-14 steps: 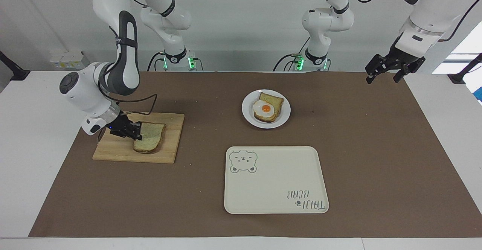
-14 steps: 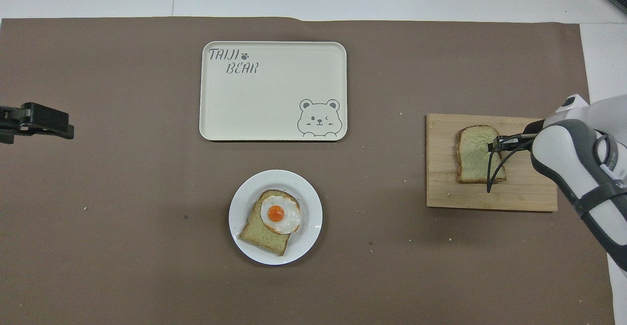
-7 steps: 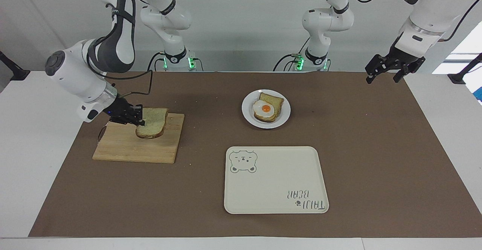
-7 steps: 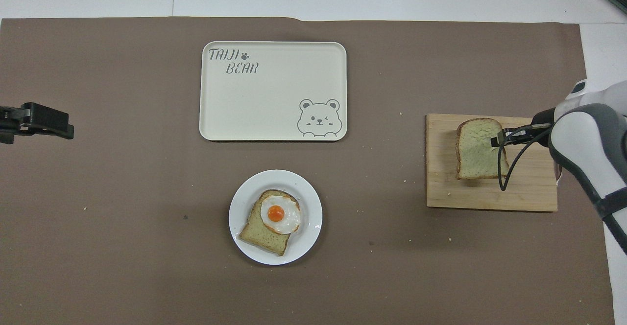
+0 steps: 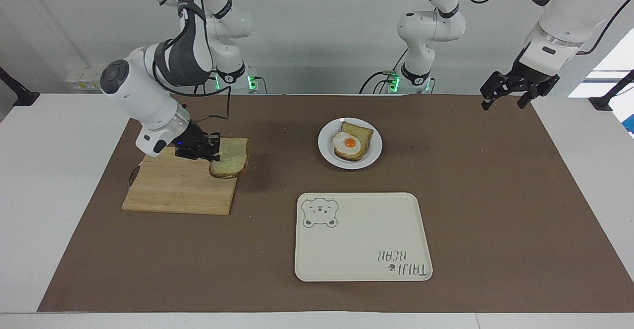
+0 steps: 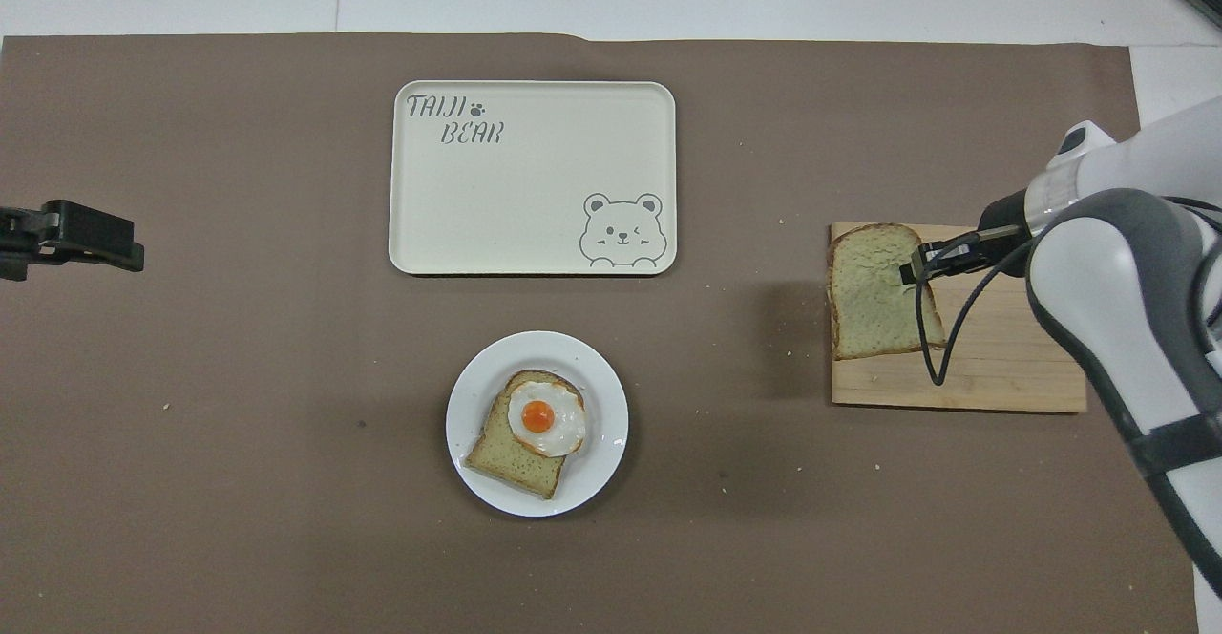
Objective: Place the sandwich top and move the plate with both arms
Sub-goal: 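Lift the bread slice with the right gripper toward the white plate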
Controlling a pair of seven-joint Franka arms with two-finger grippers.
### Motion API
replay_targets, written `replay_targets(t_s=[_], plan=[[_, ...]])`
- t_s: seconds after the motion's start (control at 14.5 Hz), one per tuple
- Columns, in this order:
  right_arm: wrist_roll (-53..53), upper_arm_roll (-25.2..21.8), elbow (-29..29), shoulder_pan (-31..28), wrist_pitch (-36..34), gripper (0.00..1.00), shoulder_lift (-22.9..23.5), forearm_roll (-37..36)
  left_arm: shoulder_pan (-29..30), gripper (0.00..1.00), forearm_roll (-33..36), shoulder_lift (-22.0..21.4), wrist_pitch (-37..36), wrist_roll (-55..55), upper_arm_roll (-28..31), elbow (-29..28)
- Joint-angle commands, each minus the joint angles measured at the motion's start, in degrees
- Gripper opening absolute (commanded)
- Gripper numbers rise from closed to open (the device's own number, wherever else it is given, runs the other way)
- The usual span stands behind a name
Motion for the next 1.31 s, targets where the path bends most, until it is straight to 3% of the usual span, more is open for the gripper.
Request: replay_targets(t_s=[0.0, 0.83, 1.24], plan=[[4.9, 0.4, 0.1, 3.3, -0.8, 0.0, -0.7, 1.5, 0.4, 1.0, 0.2, -1.5, -0.4, -0.6, -0.3, -1.3], [21.4, 1.6, -1.1, 21.0, 1.1, 0.0, -1.2, 9.1, 0.4, 1.0, 0.2, -1.5, -0.4, -0.6, -0.3, -1.3], [24.5, 1.7, -1.2, 27.1, 9.8, 0.0, 2.0, 9.5, 0.4, 1.0, 0.2, -1.5, -0.4, -0.6, -0.2, -1.3]])
